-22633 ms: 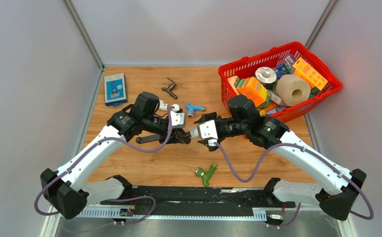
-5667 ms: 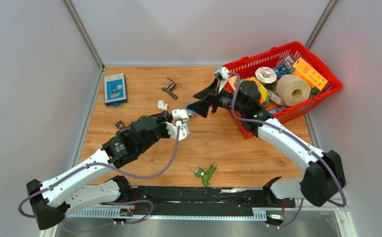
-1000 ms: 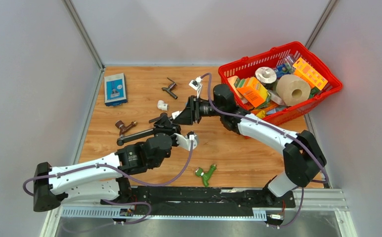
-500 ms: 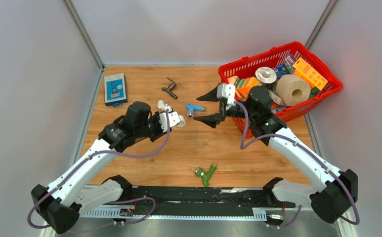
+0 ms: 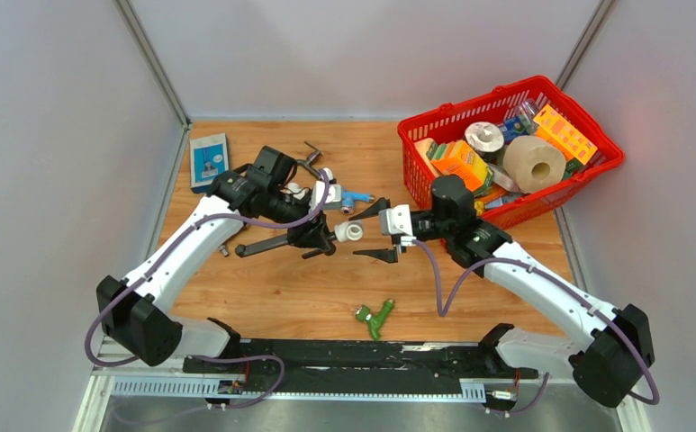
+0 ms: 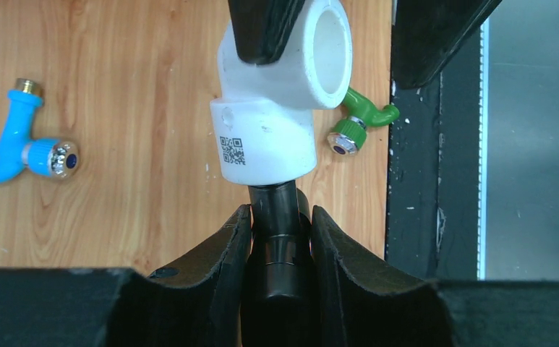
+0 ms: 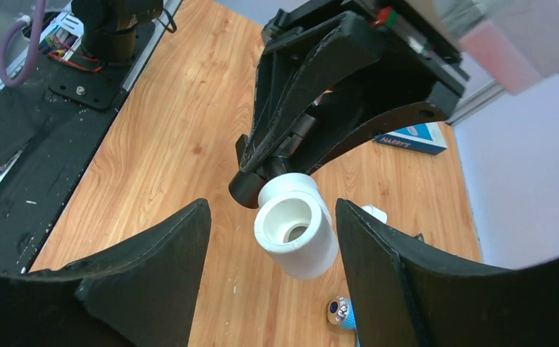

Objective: Install the water faucets

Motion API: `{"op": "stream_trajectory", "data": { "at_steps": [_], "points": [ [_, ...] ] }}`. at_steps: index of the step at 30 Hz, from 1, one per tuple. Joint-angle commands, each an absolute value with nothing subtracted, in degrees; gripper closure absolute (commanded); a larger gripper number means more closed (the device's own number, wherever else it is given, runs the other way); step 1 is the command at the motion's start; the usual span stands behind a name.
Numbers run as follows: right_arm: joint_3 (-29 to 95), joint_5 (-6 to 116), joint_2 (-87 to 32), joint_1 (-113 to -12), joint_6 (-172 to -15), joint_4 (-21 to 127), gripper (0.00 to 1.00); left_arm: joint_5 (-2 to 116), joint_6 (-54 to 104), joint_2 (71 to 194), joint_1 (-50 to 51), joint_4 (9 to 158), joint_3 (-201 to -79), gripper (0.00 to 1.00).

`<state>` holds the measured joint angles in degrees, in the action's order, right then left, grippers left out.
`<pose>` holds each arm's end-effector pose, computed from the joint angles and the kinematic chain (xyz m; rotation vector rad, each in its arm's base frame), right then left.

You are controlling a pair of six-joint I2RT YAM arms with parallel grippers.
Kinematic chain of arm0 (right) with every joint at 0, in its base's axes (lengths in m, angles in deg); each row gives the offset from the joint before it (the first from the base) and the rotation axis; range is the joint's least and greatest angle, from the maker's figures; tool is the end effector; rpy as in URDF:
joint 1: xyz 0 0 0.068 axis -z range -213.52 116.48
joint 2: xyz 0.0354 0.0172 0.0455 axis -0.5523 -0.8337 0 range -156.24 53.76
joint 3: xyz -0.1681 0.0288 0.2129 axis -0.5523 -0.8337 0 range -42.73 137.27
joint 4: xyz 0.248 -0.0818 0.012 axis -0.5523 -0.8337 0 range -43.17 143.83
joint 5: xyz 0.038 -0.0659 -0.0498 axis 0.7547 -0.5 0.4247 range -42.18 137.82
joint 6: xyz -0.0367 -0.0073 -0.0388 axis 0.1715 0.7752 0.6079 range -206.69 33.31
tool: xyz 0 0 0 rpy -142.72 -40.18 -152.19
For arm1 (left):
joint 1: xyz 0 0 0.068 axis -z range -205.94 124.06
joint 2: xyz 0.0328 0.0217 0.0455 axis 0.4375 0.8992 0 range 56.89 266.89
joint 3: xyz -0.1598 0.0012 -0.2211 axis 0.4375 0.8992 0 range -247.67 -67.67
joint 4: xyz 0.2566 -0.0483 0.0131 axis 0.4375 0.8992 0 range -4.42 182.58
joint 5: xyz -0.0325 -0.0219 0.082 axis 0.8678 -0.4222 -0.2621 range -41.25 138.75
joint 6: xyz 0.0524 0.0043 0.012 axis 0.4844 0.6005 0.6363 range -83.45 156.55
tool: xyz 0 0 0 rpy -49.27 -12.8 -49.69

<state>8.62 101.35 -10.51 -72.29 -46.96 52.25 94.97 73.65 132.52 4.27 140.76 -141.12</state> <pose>0.1769 0.1785 0.3311 -1.5629 0.8815 0.8322 0.2072 -0.1504 0.3367 1.5574 1.8055 -0.9662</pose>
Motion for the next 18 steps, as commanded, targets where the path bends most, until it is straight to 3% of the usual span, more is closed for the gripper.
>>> {"op": "stream_trajectory", "data": {
  "at_steps": [1,5,11,13,15,18],
  "points": [
    [11.0,104.2,-13.0,-73.0,-42.6,51.0,0.32,101.0,79.8,133.9,4.4,146.7,-147.3,1.00],
    [13.3,104.3,-16.0,-73.6,-41.9,48.9,0.36,98.2,80.2,134.8,6.2,148.9,-150.1,1.00],
    [16.3,107.6,-19.4,-73.5,-46.9,48.6,0.58,91.6,78.6,135.5,10.3,149.2,-151.4,1.00],
    [17.7,107.5,-21.0,-73.5,-52.4,48.7,0.70,86.1,76.4,134.1,12.0,145.8,-150.1,1.00],
    [19.5,104.3,-22.8,-73.3,-60.3,49.1,0.93,77.4,73.6,130.6,14.8,140.1,-147.3,1.00],
    [21.6,97.1,-26.6,-72.1,-76.4,51.3,0.96,59.6,71.5,123.6,19.7,128.4,-140.6,1.00]
  ]
}}
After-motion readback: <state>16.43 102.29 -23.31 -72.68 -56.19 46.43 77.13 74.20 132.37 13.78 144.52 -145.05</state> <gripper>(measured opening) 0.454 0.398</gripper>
